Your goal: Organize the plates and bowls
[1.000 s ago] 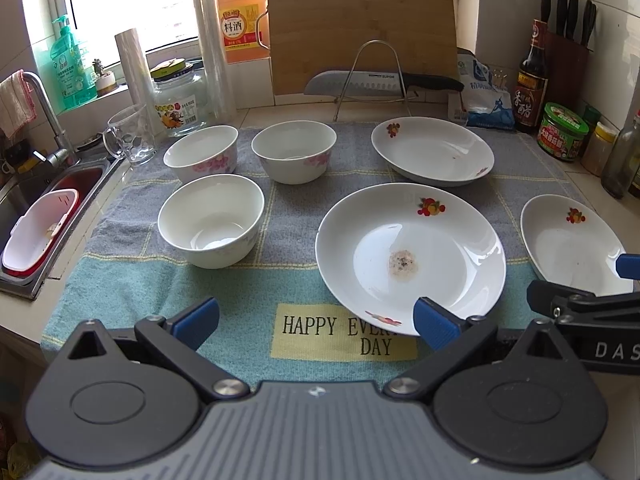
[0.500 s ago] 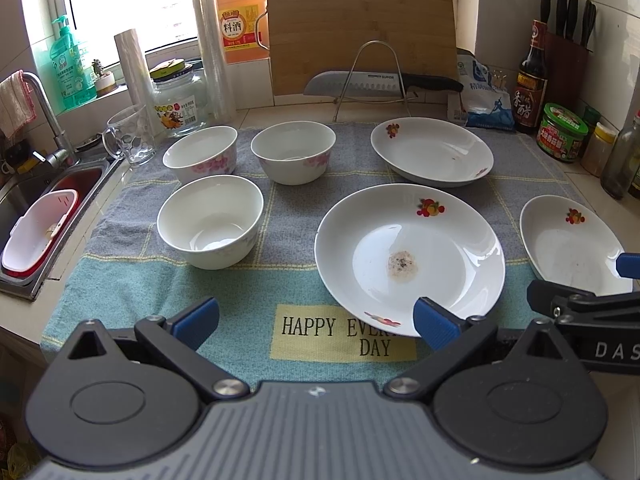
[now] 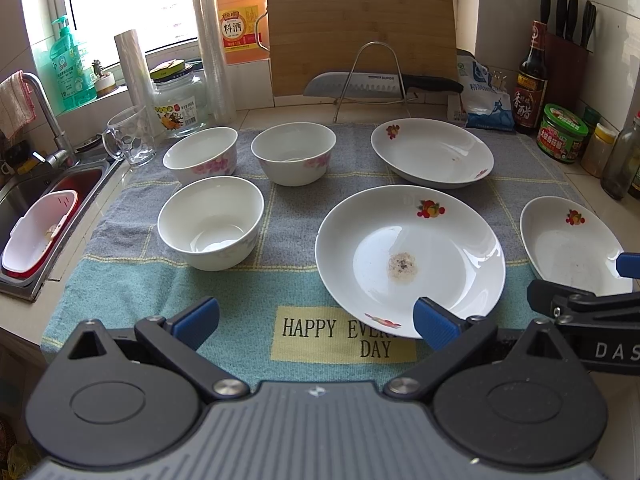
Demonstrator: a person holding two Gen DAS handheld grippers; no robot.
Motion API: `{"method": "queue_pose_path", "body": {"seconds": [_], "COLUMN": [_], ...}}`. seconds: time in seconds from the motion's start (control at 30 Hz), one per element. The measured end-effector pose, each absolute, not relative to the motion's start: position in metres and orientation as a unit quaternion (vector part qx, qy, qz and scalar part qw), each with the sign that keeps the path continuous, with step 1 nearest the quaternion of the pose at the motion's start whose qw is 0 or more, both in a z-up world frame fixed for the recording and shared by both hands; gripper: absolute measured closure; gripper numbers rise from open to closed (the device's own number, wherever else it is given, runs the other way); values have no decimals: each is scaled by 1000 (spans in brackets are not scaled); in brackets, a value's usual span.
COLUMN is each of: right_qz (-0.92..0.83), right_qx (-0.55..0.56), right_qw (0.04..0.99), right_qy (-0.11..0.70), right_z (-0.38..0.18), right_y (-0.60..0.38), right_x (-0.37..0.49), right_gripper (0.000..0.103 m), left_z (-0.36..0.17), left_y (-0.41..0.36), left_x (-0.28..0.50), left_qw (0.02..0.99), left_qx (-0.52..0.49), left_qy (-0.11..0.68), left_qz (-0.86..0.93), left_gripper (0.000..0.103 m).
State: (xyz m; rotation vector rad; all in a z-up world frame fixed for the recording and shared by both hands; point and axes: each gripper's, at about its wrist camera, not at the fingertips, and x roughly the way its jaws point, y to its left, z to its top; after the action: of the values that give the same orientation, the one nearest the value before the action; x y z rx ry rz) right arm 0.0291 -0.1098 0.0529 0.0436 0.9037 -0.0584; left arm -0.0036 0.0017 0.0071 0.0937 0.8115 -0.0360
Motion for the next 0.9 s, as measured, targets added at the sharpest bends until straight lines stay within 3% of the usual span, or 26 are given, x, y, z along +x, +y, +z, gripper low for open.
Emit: {"method": "queue_pose_path", "body": {"seconds": [0.9], "right_qz": [-36], "right_qx": [15], "right_qw": [902], "right_qy": [430], "right_z": [57], "right_y": [-108], "right_x": [28], "right_gripper": [0], "left_z": [10], "left_y": [5], "left_x": [1], "left_qw": [920], "left_qx": [44], "left_qy": [389], "left_qz": [-31], "left_gripper": [1]}}
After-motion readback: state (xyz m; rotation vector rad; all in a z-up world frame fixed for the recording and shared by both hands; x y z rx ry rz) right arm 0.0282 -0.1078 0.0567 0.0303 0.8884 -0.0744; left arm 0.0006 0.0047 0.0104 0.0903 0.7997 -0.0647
